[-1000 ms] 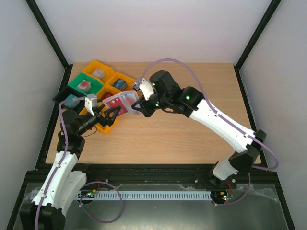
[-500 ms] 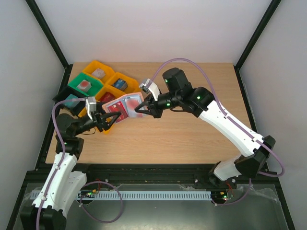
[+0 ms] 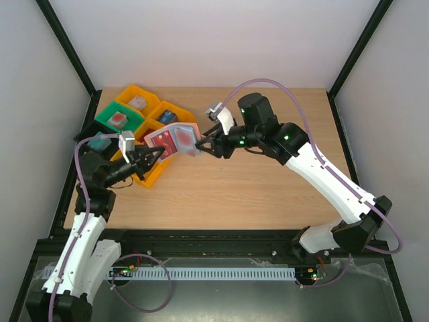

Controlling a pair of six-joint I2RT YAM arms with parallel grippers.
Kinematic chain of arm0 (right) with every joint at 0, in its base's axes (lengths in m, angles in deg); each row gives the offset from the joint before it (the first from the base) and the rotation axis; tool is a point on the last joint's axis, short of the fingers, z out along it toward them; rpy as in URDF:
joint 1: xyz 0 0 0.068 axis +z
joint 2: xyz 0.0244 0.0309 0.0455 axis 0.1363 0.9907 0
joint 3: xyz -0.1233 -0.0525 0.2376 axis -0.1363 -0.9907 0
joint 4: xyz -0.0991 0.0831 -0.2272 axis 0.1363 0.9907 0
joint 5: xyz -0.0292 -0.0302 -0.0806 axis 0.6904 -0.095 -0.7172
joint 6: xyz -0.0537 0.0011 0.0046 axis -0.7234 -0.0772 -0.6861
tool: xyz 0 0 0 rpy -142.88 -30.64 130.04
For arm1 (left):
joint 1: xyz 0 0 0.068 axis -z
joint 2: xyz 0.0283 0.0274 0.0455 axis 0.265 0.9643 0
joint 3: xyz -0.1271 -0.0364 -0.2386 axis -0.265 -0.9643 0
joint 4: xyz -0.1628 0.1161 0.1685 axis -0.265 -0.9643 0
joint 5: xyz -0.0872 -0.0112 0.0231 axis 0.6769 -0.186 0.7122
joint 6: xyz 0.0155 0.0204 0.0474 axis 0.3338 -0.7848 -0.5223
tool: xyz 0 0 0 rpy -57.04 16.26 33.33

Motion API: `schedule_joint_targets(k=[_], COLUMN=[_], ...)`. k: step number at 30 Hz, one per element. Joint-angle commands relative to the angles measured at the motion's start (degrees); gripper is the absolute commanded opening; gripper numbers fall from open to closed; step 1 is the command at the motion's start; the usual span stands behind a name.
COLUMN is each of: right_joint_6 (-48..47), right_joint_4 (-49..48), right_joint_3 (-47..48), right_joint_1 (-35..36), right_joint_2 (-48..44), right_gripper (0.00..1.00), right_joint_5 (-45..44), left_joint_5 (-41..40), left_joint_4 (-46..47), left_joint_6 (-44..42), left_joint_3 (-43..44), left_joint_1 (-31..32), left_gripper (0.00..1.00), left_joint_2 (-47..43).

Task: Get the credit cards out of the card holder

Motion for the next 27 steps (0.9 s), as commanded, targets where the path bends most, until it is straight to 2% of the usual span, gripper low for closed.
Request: schedule_joint_targets(k=[1, 3, 4, 7, 10, 13, 15, 17, 18, 21, 24, 27], right_joint_6=[4.58, 5.32, 4.82, 5.15, 5.15, 7.50, 14.74, 22.14, 24.14, 23.71, 22.77, 23.19], right_joint_4=[-1.88, 1.88, 4.35, 8.23, 3.85, -11.49, -26.60, -39.26, -42.21, -42.15, -41.71, -41.86], right_joint_3=[-0.53, 1.42, 2.80, 6.36, 4.94, -2.08, -7.65, -12.00, -12.79, -11.69, -11.97, -13.08], right_joint_1=[-0.92, -0.97, -0.93, -0.46, 2.36, 6.03, 6.25, 6.23, 6.27, 6.15, 6.06, 5.04], right_joint_2=[-1.58, 0.63, 1.90, 4.89, 4.39, 2.25, 0.97, 0.24, 0.31, 1.28, 1.67, 1.22], right_gripper=[0.47, 0.47, 0.45, 0.39, 0.35, 0.34, 0.34, 0.33, 0.33, 0.28, 0.25, 0.25], right_joint_5=[-26.25, -34.81, -35.37, -29.91, -18.96, -4.44, 4.34, 8.64, 8.79, 7.46, 7.82, 8.63], left_joint_5=[-22.53, -32.90, -36.00, -39.16, -38.83, -33.61, -27.14, -19.29, -15.75, -6.41, 1.03, 5.11], left_joint_4=[-12.18, -15.84, -17.46, -22.92, -26.59, -27.94, -27.40, -25.60, -24.42, -21.89, -19.44, -17.34], left_joint_6=[-8.22, -12.57, -15.07, -21.28, -22.50, -21.12, -17.71, -12.39, -9.86, -5.35, -4.52, -3.62], left_joint_3=[2.65, 3.64, 4.18, 6.19, 7.81, 9.21, 10.25, 11.13, 11.52, 13.34, 14.90, 14.98], left_joint_1=[-0.33, -0.55, -0.58, -0.41, -0.13, -0.14, -0.12, -0.13, -0.12, -0.05, -0.03, -0.03], left_gripper=[0.02, 0.02, 0.02, 0.02, 0.02, 0.02, 0.02, 0.02, 0.02, 0.02, 0.02, 0.02], left_joint_2=[0.50, 1.39, 1.79, 2.90, 3.92, 4.45, 4.67, 5.02, 5.19, 5.44, 5.29, 4.83])
